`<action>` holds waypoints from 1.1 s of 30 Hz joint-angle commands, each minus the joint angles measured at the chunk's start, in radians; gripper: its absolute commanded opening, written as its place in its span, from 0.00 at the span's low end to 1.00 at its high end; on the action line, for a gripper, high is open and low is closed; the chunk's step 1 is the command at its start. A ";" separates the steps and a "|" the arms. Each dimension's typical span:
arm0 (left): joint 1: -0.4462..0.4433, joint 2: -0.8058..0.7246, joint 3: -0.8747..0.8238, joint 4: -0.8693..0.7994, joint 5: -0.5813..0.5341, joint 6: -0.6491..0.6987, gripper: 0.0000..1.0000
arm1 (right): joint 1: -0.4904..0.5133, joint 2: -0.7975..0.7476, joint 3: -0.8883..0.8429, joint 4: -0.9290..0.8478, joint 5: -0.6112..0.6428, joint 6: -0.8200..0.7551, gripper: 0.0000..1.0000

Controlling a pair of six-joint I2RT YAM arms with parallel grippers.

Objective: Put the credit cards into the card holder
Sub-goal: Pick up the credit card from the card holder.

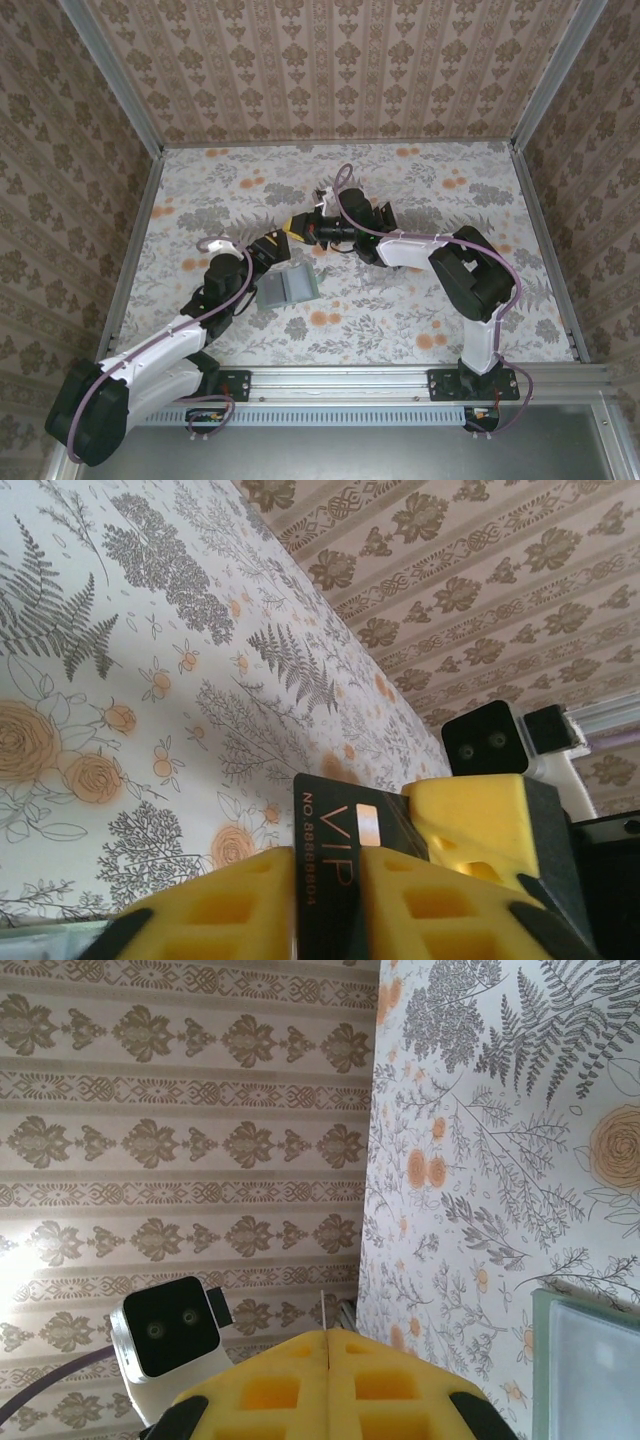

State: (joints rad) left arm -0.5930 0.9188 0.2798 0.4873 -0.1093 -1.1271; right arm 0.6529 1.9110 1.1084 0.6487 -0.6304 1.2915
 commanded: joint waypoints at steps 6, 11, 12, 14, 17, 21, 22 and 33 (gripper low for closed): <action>0.009 -0.022 -0.018 0.014 -0.003 0.012 0.04 | 0.007 0.006 -0.009 0.027 -0.018 0.007 0.20; 0.010 -0.031 -0.023 0.007 -0.007 0.018 0.00 | 0.011 -0.033 -0.036 -0.018 0.001 -0.031 0.41; 0.011 -0.031 -0.025 0.010 -0.007 0.016 0.00 | 0.013 -0.039 -0.045 -0.017 0.003 -0.034 0.42; 0.010 -0.031 -0.028 0.015 -0.010 0.016 0.00 | 0.022 -0.040 -0.059 -0.014 0.004 -0.038 0.42; 0.010 -0.032 -0.031 0.021 -0.011 0.016 0.00 | 0.035 -0.033 -0.077 0.003 0.007 -0.035 0.42; 0.012 -0.040 -0.031 0.020 -0.012 0.016 0.00 | 0.050 -0.016 -0.095 0.042 0.010 -0.016 0.42; 0.012 -0.040 -0.033 0.019 -0.013 0.015 0.00 | 0.053 -0.011 -0.096 0.049 0.009 -0.012 0.42; 0.012 -0.052 -0.038 0.011 -0.015 0.009 0.00 | 0.067 0.001 -0.111 0.122 -0.002 0.023 0.21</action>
State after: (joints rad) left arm -0.5873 0.8814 0.2554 0.5018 -0.1158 -1.1290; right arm 0.7147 1.9083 1.0115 0.7120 -0.6296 1.3033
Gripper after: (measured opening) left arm 0.060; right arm 0.217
